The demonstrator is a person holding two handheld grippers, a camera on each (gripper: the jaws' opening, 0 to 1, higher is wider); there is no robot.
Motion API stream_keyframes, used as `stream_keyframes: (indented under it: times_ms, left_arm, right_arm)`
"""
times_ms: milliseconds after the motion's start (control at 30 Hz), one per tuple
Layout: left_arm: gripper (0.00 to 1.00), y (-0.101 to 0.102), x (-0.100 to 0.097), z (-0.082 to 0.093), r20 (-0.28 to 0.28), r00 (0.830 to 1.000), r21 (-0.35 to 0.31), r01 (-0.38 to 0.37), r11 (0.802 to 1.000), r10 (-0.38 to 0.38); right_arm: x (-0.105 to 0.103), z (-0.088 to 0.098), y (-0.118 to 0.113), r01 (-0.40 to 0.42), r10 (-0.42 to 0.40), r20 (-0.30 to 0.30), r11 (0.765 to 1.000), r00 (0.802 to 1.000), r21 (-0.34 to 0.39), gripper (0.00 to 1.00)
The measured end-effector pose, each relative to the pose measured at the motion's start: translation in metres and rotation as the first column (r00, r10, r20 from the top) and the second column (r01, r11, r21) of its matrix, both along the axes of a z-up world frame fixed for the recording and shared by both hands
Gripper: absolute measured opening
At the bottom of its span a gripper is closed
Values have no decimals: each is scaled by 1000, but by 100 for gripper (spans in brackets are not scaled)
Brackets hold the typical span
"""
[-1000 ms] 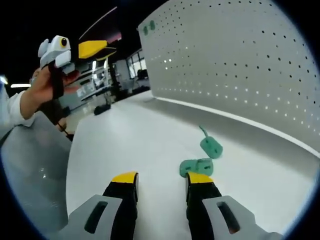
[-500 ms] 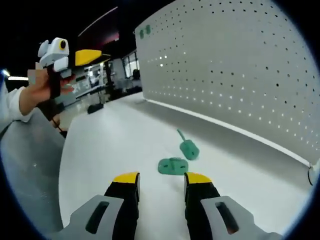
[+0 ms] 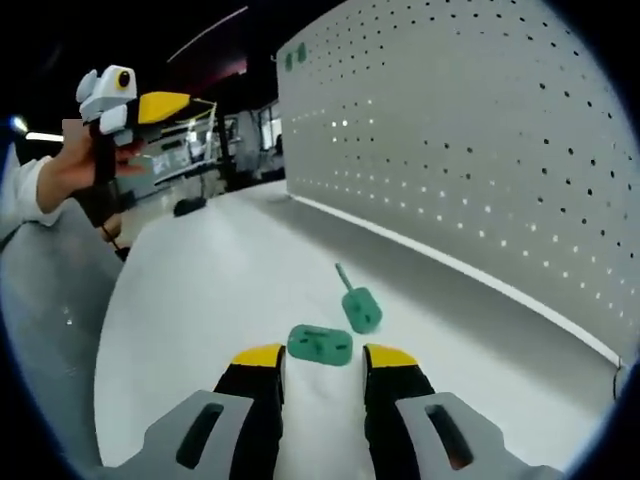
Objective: Insert the hook assembly into the mounting plate slot until the hook locks in place.
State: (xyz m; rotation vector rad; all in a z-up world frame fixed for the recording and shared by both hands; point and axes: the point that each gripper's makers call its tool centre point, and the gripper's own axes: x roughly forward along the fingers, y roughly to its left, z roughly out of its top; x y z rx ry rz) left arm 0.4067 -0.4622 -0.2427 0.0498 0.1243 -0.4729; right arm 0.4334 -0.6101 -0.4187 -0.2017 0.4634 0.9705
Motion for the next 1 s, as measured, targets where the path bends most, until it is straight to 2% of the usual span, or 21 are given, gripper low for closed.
stream_keyframes:
  times_ms: [333,633,867,1000]
  left_arm:
    - [32,-1,0,-1,-4,1000,-2,5,1000,-5]
    - [32,-12,-1,-6,-19,999,11,37,999,-37]
    - [33,-32,-5,-24,-69,994,66,95,993,-90]
    - [33,-47,-7,-38,-135,982,105,146,984,-131]
  right_arm:
    - [4,-6,5,-23,23,0,1000,1000,-10,30]
    - [-1,-4,-1,-1,1,-11,1000,1000,19,32]
    - [-6,9,-6,22,-23,9,999,1000,27,34]
    - [-11,17,-10,24,-24,32,1000,999,14,35]
